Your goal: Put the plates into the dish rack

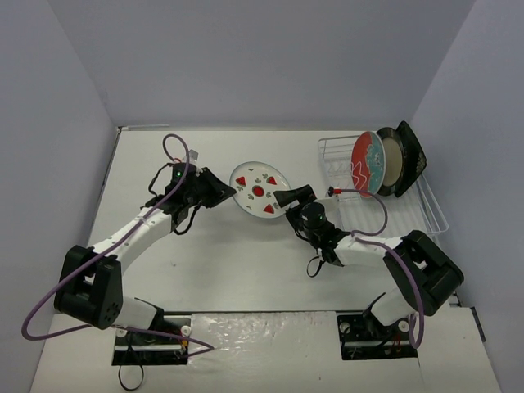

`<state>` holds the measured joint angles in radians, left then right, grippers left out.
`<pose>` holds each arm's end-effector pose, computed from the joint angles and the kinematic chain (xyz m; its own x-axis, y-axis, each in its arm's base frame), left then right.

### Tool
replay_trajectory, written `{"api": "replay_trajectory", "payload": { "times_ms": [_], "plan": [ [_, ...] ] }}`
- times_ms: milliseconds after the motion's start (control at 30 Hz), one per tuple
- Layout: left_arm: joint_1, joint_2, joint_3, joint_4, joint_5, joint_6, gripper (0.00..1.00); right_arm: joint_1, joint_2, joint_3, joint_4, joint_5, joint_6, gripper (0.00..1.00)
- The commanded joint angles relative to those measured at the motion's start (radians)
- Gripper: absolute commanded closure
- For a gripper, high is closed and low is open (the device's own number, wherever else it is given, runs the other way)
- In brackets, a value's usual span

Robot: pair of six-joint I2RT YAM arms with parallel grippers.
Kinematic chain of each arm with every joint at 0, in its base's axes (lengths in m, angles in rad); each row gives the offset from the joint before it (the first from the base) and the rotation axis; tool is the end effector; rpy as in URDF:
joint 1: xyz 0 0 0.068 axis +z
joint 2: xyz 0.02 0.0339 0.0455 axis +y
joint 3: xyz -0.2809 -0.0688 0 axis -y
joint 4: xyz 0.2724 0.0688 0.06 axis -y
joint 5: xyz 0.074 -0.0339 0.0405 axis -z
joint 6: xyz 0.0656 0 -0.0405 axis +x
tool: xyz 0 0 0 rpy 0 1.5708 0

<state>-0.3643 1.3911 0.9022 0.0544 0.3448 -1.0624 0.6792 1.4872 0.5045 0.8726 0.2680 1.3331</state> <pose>0.3300 -0.1496 0.2578 -0.7346 -0.5997 -0.3173 -0.0409 0.5059 -0.8616 0.2708 0.1963 0.1850 -0.4098 0.8736 -0.2623 -0.0113 0.2827 0.9591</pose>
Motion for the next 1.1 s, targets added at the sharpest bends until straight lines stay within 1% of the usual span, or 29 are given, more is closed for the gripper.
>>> {"api": "replay_trajectory", "payload": {
  "times_ms": [0, 133, 267, 467, 500, 533, 767, 867, 900, 933, 967, 1000, 1033, 1067],
  "plan": [
    [0.003, -0.076, 0.02, 0.214, 0.098, -0.085, 1.0, -0.005, 0.016, 0.008, 0.155, -0.019, 0.038, 0.29],
    [0.004, -0.081, 0.015, 0.229, 0.117, -0.096, 1.0, -0.012, 0.033, 0.011, 0.181, -0.038, 0.04, 0.36],
    [0.004, -0.096, 0.013, 0.227, 0.115, -0.094, 1.0, -0.012, 0.026, 0.007, 0.197, -0.028, 0.034, 0.52],
    [0.005, -0.11, 0.01, 0.218, 0.109, -0.086, 1.0, -0.013, -0.001, 0.003, 0.222, -0.01, 0.0, 0.93],
    [0.005, -0.11, 0.01, 0.219, 0.109, -0.084, 1.0, -0.013, -0.005, 0.005, 0.222, -0.009, -0.003, 0.98],
    [0.005, -0.11, 0.01, 0.221, 0.112, -0.081, 1.0, -0.012, -0.009, 0.01, 0.222, -0.005, -0.016, 1.0],
    [0.004, -0.11, 0.005, 0.233, 0.132, -0.046, 1.0, -0.011, -0.074, 0.088, 0.19, 0.051, -0.215, 1.0],
    [0.004, -0.105, 0.032, 0.193, 0.149, -0.012, 1.0, -0.013, -0.117, 0.112, 0.19, 0.092, -0.293, 1.0],
    [0.004, -0.102, 0.043, 0.172, 0.152, 0.007, 0.93, -0.014, -0.131, 0.124, 0.186, 0.1, -0.318, 1.0],
    [0.004, -0.099, 0.055, 0.148, 0.155, 0.03, 0.82, -0.015, -0.145, 0.143, 0.178, 0.111, -0.347, 1.0],
    [0.003, -0.098, 0.062, 0.14, 0.164, 0.046, 0.63, -0.016, -0.163, 0.161, 0.165, 0.126, -0.379, 1.0],
    [0.002, -0.098, 0.069, 0.131, 0.166, 0.059, 0.48, -0.019, -0.181, 0.178, 0.148, 0.137, -0.407, 1.0],
    [0.002, -0.099, 0.074, 0.122, 0.165, 0.07, 0.36, -0.023, -0.2, 0.194, 0.129, 0.146, -0.432, 1.0],
    [0.002, -0.101, 0.082, 0.114, 0.166, 0.081, 0.22, -0.036, -0.228, 0.208, 0.085, 0.16, -0.455, 1.0]
  ]
}}
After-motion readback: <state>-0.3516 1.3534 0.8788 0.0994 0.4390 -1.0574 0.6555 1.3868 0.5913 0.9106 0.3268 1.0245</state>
